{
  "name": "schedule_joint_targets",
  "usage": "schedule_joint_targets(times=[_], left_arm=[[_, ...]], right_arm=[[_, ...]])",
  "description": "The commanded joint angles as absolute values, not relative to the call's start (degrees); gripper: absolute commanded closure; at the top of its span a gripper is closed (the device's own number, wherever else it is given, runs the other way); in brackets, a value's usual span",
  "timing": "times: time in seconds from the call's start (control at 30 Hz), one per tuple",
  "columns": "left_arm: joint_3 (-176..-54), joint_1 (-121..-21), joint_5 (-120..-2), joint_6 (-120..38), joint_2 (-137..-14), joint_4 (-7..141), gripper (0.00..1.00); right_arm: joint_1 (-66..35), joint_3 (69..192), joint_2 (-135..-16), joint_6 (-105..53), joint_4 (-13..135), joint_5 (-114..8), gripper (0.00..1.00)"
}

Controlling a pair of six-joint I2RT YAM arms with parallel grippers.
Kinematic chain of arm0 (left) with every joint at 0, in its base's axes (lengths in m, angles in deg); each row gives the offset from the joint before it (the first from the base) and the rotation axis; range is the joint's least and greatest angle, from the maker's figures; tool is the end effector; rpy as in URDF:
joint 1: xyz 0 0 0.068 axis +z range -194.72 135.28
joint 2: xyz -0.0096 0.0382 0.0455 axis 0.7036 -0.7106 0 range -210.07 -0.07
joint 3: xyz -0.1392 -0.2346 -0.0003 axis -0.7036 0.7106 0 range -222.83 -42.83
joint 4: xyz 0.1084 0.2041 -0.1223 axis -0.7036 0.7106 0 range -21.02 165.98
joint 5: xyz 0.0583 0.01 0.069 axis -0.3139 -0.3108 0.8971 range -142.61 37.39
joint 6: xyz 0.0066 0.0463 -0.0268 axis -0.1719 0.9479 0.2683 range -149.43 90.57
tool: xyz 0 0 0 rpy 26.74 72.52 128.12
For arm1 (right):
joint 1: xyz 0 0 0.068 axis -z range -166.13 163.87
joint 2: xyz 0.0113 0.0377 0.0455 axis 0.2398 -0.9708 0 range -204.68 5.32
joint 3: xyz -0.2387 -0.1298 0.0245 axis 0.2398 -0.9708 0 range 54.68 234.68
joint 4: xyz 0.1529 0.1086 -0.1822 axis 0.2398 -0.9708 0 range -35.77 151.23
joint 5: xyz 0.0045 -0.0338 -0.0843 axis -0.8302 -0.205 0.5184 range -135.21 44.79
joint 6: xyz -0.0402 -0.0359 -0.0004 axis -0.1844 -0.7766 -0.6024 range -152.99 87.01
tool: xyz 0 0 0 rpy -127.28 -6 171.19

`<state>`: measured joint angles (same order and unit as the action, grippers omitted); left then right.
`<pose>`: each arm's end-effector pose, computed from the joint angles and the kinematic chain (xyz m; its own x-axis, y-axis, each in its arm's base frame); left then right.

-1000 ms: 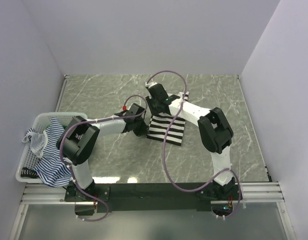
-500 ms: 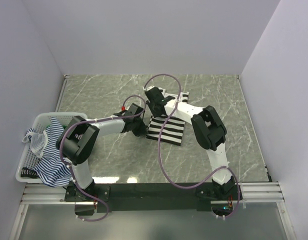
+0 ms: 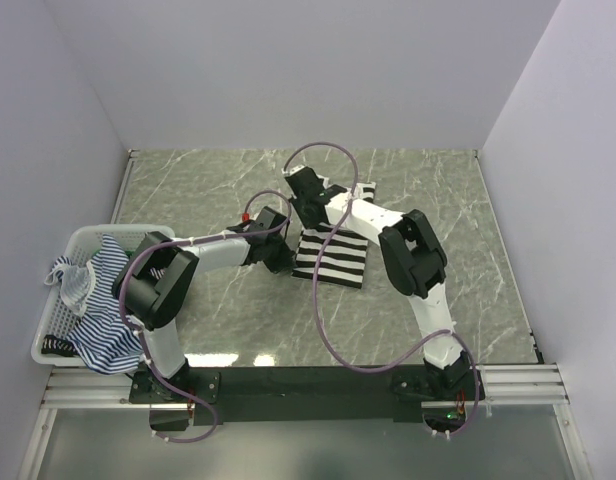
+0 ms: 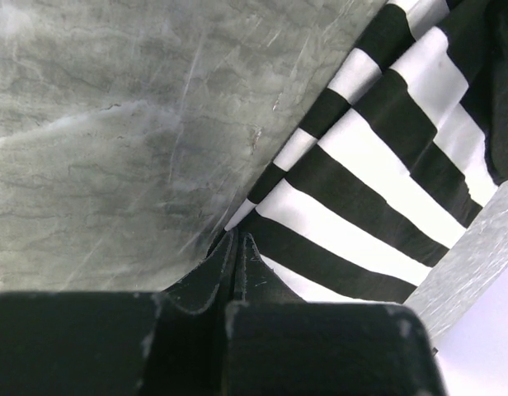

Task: Fold and stack the tank tops
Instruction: Fold the tank top

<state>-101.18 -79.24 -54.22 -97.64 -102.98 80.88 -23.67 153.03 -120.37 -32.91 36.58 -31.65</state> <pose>0.2929 -0.2027 0.1503 -0.7929 -0.5812 -0.1833 -0.4226 0.7411 -0.5218 0.3905 0.2896 0.1831 -0.6253 -0.4790 -0.6161 -0.4771 0.8594 -0.1840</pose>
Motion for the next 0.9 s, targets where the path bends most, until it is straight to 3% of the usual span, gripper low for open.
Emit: schedule_joint_targets(times=[0.0, 0.3, 0.7, 0.87], left_arm=[[-100.84, -78.91, -52.79, -97.63, -102.81, 82.96, 0.99], [-100.57, -79.08, -52.79, -97.37, -103.25, 83.13, 0.99], [-100.75, -79.35, -52.79, -97.20, -103.51, 83.48, 0.99], [-100.57, -79.52, -52.70, -97.28, -103.51, 83.39, 0.99]], right_arm=[[-22.25, 157.59, -121.42, -33.25, 35.39, -33.34, 1.00], [-18.39, 160.50, -122.47, -30.80, 32.40, -40.63, 0.99], [-16.45, 165.86, -125.02, -28.86, 30.11, -43.71, 0.68], [-16.01, 166.74, -125.81, -27.54, 30.12, -42.75, 0.64]])
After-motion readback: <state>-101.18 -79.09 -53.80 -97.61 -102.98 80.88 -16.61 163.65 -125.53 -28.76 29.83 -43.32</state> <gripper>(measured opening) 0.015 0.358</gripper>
